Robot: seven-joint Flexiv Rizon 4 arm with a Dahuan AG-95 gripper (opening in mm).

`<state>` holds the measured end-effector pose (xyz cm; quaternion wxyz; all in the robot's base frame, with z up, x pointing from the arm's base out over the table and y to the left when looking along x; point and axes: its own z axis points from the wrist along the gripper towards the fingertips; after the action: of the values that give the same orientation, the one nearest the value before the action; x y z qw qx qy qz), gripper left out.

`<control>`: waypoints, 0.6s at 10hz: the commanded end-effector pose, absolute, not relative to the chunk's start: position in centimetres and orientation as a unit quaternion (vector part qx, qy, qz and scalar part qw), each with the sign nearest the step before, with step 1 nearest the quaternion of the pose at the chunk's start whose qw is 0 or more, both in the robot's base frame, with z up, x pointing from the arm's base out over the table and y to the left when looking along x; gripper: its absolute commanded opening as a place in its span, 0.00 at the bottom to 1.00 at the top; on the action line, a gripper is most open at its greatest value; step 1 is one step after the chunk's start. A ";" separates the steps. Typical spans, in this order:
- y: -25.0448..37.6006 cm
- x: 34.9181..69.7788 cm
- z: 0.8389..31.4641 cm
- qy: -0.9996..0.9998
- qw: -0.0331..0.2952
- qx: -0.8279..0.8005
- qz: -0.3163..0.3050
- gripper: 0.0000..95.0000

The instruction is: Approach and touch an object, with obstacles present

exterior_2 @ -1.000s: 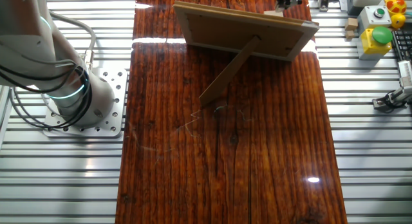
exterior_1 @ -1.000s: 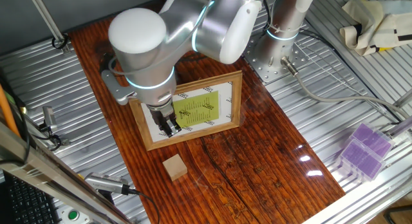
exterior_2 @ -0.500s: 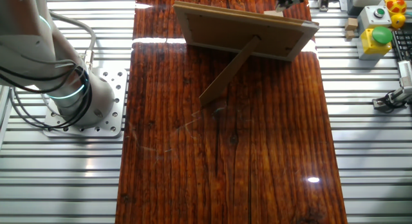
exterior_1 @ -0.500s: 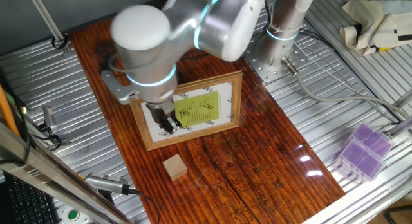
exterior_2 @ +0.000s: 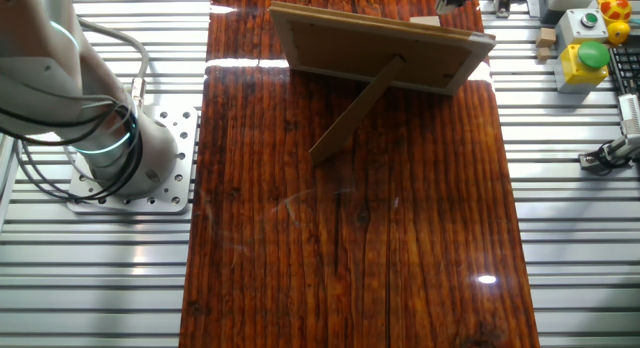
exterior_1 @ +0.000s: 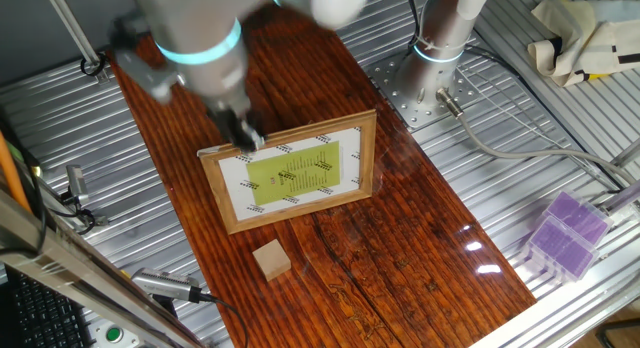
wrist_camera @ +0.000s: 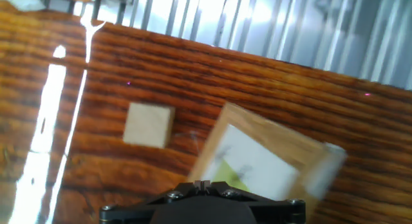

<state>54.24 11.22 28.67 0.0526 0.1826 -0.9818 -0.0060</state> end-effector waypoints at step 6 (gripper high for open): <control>3.8 53.1 24.3 -0.972 0.052 0.228 -0.015 0.00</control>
<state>52.96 3.60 24.17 0.0508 0.2295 -0.9718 -0.0171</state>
